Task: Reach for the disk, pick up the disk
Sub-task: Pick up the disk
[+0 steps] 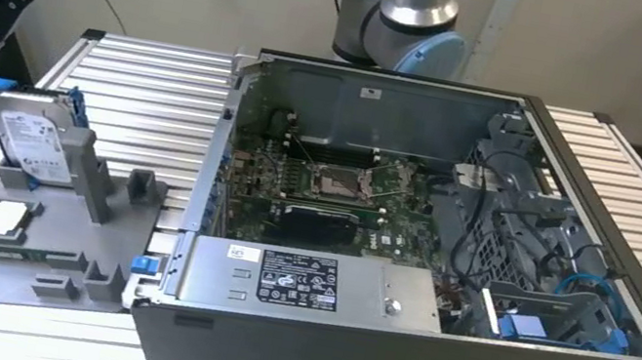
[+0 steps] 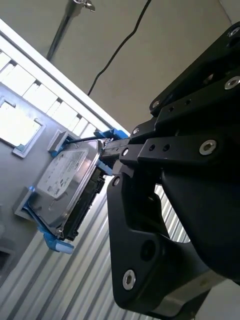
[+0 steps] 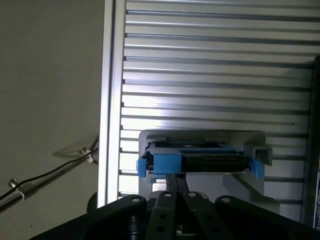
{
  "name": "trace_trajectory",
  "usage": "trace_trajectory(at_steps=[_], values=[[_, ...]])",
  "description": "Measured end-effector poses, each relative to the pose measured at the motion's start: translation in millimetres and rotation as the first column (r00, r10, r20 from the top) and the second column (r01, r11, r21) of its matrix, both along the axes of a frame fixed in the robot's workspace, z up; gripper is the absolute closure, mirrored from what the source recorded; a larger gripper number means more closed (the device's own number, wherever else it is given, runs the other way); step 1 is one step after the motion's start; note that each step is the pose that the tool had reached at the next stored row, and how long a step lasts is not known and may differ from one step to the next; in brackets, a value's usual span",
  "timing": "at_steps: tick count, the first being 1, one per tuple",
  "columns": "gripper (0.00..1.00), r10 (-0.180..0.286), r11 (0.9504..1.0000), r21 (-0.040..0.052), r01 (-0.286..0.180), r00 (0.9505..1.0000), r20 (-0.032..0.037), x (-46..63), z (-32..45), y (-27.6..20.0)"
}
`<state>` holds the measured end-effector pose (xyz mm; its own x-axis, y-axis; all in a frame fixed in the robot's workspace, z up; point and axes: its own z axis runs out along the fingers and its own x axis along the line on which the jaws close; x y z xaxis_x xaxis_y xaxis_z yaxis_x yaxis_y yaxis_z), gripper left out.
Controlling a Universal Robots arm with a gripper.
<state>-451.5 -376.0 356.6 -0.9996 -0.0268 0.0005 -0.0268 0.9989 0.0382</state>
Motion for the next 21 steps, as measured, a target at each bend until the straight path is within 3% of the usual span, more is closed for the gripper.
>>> trace_trajectory(at_steps=[5,12,17,21], values=[[1.00,0.017,0.9999,-0.0001,-0.017,0.9999,-0.0001,-0.1,0.1,0.0],[1.00,0.095,0.9955,0.0000,-0.095,0.9955,-0.0001,0.0,0.1,0.0],[1.00,0.154,0.9881,0.0000,-0.154,0.9881,0.0000,0.0,0.1,0.0],[1.00,0.215,0.9767,0.0000,-0.215,0.9767,0.0000,0.0,0.1,0.0]])
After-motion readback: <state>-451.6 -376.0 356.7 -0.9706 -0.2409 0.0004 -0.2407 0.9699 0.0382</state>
